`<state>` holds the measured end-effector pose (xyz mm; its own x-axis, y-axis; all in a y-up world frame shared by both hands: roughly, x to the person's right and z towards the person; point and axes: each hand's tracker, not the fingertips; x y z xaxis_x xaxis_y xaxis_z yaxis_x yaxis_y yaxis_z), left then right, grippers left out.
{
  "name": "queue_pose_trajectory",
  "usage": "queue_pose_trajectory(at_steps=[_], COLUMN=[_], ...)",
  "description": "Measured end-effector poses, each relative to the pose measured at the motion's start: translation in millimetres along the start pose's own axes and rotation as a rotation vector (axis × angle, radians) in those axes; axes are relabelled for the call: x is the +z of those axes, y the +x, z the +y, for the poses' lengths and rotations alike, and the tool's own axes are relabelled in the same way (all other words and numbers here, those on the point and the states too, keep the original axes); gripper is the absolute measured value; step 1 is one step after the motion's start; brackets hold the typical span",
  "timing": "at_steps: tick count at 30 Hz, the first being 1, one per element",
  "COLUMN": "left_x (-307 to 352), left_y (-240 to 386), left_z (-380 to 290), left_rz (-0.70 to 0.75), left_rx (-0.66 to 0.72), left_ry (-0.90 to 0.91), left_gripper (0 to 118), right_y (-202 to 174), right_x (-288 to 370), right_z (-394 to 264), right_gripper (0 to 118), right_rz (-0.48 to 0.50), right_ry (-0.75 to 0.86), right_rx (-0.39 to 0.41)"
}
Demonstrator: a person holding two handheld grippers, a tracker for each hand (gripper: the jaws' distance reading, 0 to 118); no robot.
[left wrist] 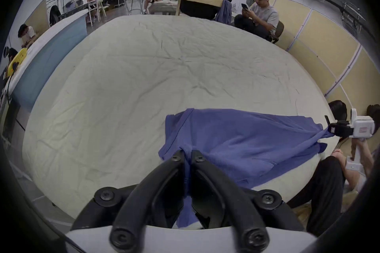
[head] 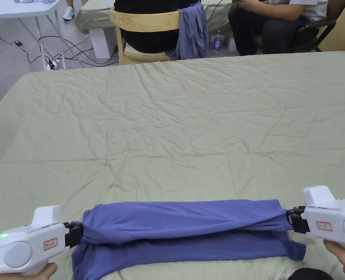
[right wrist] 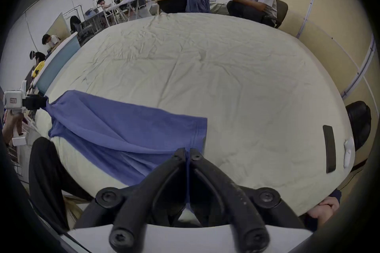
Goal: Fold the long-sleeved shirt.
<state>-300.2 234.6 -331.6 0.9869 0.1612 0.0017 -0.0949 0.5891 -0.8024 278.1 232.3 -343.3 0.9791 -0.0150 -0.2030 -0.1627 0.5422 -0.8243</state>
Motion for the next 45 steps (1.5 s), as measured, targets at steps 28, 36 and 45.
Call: queue_pose_trajectory(at_steps=[28,36,45], left_x=[-7.2,56.5,114.7], left_y=[-15.0,12.1,45.7], left_z=[-32.0,-35.2,-55.4], left_rz=[0.064,0.102,0.114], left_rx=[-0.005,0.018,0.014], left_ry=[-0.081,0.147,0.230], left_gripper=[51,51,6], right_y=[3.4,-50.8,-113.9], right_x=[2.8,79.1,119.4], right_z=[-24.8,-3.8,-5.0], right_gripper=[55,54,1], right_rz=[-0.024,-0.007,0.047], right_ry=[-0.038,0.261,0.394], right_rx=[-0.045,-0.065,-0.012])
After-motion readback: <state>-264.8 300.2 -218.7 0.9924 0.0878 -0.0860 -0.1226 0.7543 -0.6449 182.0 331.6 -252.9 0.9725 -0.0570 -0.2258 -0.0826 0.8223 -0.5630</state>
